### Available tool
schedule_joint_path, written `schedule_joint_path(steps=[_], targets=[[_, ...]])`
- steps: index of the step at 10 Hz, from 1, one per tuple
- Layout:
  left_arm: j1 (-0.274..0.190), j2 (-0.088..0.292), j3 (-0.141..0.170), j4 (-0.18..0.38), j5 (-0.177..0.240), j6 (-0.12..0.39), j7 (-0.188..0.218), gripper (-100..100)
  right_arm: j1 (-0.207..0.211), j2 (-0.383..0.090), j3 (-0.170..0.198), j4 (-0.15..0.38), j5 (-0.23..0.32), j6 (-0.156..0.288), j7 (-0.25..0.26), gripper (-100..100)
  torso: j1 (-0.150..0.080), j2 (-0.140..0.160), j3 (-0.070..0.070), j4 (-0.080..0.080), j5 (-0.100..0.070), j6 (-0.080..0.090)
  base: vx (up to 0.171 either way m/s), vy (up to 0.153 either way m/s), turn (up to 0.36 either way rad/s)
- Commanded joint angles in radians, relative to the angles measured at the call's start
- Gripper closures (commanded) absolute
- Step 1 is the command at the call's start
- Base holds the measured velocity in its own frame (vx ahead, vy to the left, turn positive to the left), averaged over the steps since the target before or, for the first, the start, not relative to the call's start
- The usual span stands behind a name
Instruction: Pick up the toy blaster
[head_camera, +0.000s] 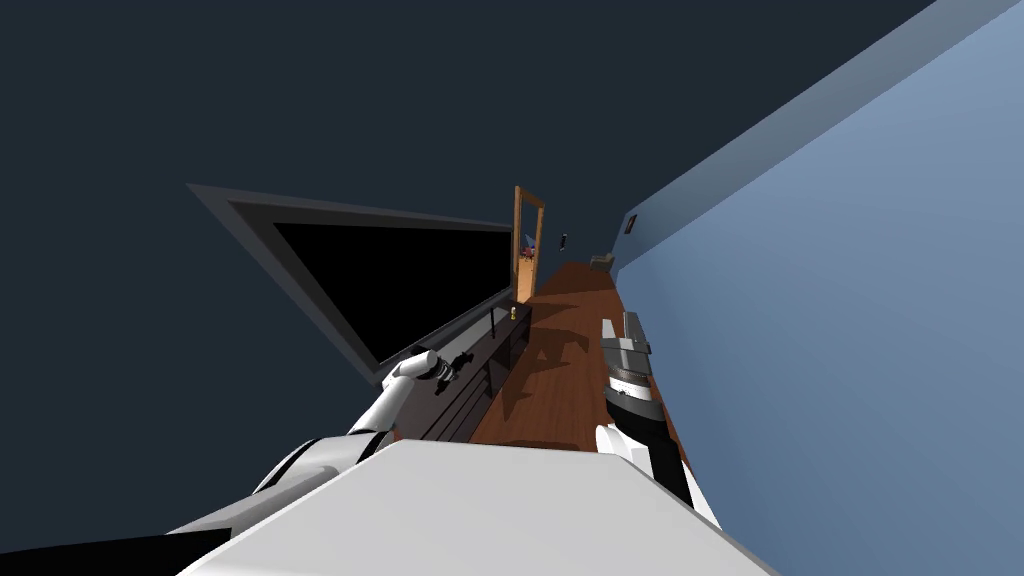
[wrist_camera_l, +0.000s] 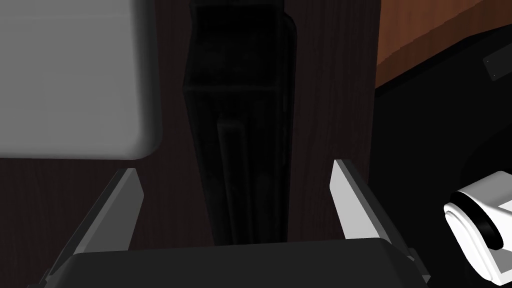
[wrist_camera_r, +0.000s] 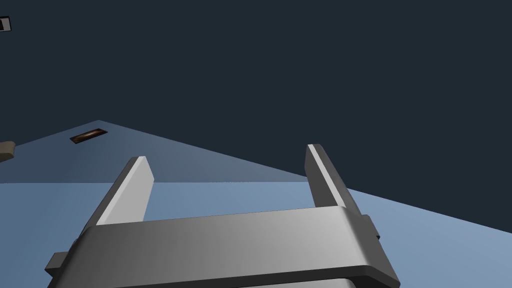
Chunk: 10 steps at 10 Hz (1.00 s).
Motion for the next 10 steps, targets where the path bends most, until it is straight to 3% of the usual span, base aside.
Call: schedule_joint_path(steps=[1, 3, 6, 9, 10], targets=[[-0.020, 0.001, -0.001, 0.050, 0.001, -0.012, -0.006, -100, 0.000, 0.000, 0.000, 0.000, 0.000, 0.000, 0.000, 0, 0.000, 0.000, 0.000, 0.000, 0.000, 0.000, -0.020, -0.005, -0.009], [-0.020, 0.001, -0.001, 0.076, 0.001, -0.012, -0.006, -100, 0.000, 0.000, 0.000, 0.000, 0.000, 0.000, 0.000, 0, 0.001, -0.001, -0.001, 0.000, 0.000, 0.000, 0.000, 0.000, 0.000], [-0.127, 0.020, -0.015, 0.201, 0.024, -0.082, -0.048, -100, 0.000, 0.000, 0.000, 0.000, 0.000, 0.000, 0.000, 0, 0.000, 0.000, 0.000, 0.000, 0.000, 0.000, -0.036, -0.009, 0.051], [-0.144, 0.020, -0.015, 0.275, 0.024, -0.082, -0.048, -100, 0.000, 0.000, 0.000, 0.000, 0.000, 0.000, 0.000, 0, 0.000, 0.000, 0.000, 0.000, 0.000, 0.000, -0.017, -0.006, 0.005], [-0.203, 0.029, -0.021, 0.333, 0.036, -0.118, -0.070, -100, 0.000, 0.000, 0.000, 0.000, 0.000, 0.000, 0.000, 0, 0.001, -0.001, -0.001, 0.000, 0.000, 0.000, -0.027, -0.005, 0.061]])
